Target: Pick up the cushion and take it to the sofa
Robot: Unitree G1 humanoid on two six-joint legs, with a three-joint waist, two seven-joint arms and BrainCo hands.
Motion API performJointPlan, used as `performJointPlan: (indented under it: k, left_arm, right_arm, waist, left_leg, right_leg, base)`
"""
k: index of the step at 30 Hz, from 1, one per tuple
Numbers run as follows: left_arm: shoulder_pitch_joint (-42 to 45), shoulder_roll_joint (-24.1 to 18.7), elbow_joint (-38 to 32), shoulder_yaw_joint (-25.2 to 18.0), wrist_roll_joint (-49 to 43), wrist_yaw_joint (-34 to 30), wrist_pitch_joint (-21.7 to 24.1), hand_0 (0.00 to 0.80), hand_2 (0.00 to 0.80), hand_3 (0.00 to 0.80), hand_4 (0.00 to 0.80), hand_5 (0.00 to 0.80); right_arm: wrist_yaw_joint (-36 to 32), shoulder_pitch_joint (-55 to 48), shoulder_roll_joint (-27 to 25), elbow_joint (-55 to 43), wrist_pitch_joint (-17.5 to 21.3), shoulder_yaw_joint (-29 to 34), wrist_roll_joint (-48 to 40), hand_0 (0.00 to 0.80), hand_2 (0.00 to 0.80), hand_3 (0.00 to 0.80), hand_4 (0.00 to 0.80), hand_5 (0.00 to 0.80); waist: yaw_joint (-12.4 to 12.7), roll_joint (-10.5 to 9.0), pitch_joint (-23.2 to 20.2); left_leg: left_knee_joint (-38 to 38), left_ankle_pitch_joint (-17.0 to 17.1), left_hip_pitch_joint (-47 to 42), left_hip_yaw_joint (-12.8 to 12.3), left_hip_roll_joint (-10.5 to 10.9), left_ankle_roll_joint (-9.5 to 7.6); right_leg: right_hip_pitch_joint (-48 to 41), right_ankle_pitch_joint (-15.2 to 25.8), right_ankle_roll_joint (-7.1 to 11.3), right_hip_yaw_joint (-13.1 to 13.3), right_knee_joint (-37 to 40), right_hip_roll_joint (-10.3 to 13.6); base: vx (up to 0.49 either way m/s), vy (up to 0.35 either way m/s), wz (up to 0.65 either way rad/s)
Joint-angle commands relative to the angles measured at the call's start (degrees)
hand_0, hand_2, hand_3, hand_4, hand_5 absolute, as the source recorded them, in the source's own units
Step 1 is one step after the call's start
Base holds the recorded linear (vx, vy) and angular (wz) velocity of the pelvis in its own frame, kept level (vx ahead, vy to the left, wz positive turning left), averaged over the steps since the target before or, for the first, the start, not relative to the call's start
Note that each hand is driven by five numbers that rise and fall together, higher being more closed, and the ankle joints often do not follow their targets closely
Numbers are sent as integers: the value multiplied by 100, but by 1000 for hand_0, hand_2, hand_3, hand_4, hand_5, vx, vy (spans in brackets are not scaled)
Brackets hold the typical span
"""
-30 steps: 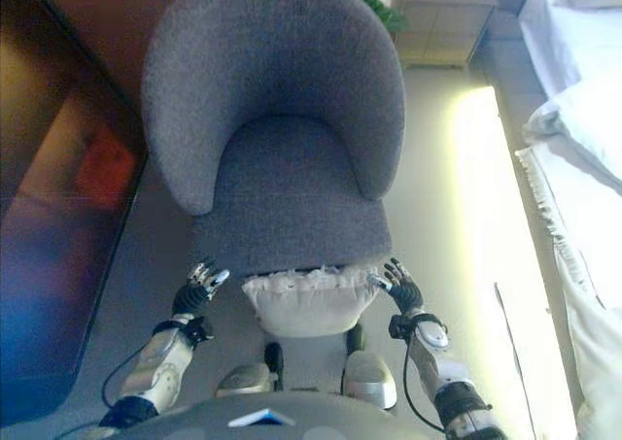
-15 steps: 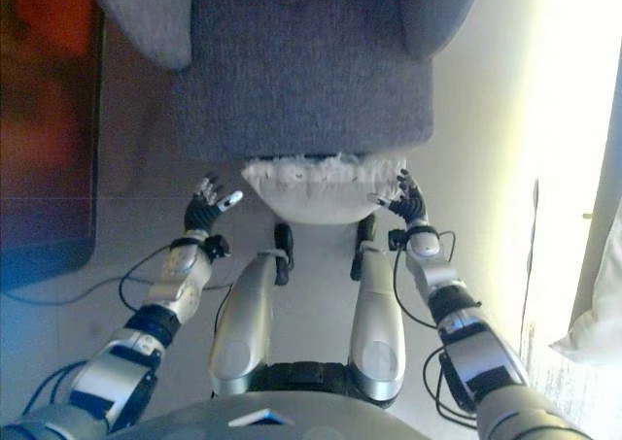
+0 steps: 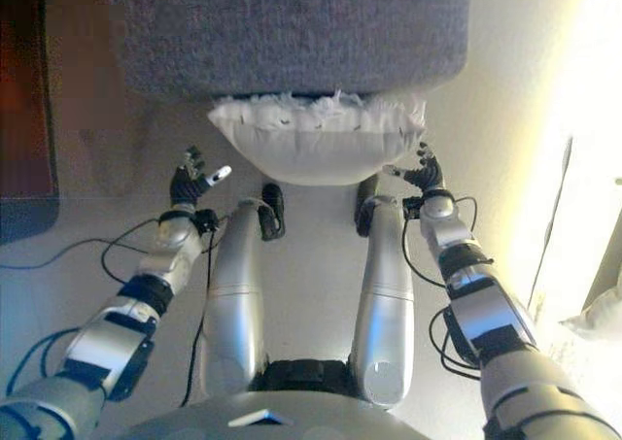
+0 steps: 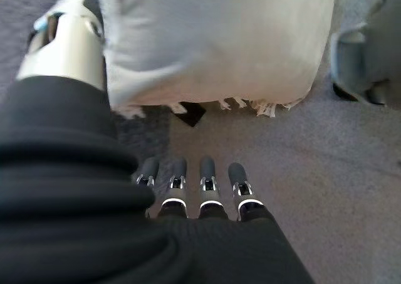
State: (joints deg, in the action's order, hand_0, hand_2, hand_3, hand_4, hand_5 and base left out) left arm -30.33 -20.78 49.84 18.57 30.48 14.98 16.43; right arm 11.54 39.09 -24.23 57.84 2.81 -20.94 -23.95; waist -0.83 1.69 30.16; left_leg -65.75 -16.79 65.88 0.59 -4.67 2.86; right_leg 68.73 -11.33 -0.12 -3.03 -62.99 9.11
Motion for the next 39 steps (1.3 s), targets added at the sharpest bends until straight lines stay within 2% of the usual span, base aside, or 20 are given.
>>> performJointPlan:
  k: [1,8,15,20,25,31,36,39]
  left_arm:
    - [2,127,-16,55,151,-75,2,0,0,0,0,0]
    - [-190,105,72,76,394,-235,-205,0,0,0,0,0]
    - [-317,77,-73,155,427,-349,-526,0,0,0,0,0]
    - [-602,-83,215,84,575,-257,-763,0,0,0,0,0]
    - [-843,-190,357,-12,668,-165,-781,0,0,0,0,0]
    - [-1060,-216,419,-44,673,-93,-782,0,0,0,0,0]
    - [-1245,-259,656,-101,660,3,-1137,0,0,0,0,0]
    - [-1393,-274,883,-120,701,16,-1168,0,0,0,0,0]
  right_arm:
    - [182,-124,-94,-25,9,77,-331,0,0,0,0,0]
    - [481,-112,11,1,26,318,-717,0,0,0,0,0]
    - [-67,-77,-90,-378,69,208,-812,0,0,0,0,0]
    - [-509,245,-210,-502,210,31,-845,0,0,0,0,0]
    - [-613,599,-281,-500,272,-93,-800,0,0,0,0,0]
    - [-537,984,-349,-395,190,-180,-717,0,0,0,0,0]
    - [-459,1168,-355,-276,87,-157,-795,0,0,0,0,0]
    - [-479,1309,-355,-161,44,-135,-869,0,0,0,0,0]
  waist:
    - [-104,138,-93]
    - [-195,123,-118]
    - [-257,129,-119]
    - [-288,131,-107]
    - [-278,152,-42]
    - [-226,160,-38]
    - [-205,129,-37]
    - [-198,115,-37]
  left_leg:
    - [-135,12,180,-258,135,-354]
    - [-603,-95,605,-288,74,-371]
    - [-915,-128,853,-338,22,-362]
    - [-1062,-132,968,-360,-39,-325]
    - [-1124,-123,1023,-363,-65,-292]
    - [-1156,-93,1038,-356,-80,-258]
    - [-1215,-67,991,-357,-110,-250]
    - [-1242,-74,968,-363,-134,-252]
  right_leg:
    - [-199,-192,35,98,-346,-101]
    - [196,-286,32,162,-739,-157]
    - [417,-305,30,204,-985,-155]
    - [533,-334,33,219,-1130,-98]
    - [598,-355,25,222,-1212,-55]
    - [623,-342,21,208,-1261,2]
    - [571,-329,3,187,-1327,7]
    - [542,-324,-8,174,-1331,29]
  base:
    - [0,0,0]
    - [8,0,-2]
    - [11,0,0]
    - [0,0,0]
    - [-1,0,-1]
    - [11,-4,2]
    - [49,-7,1]
    - [15,-6,-3]
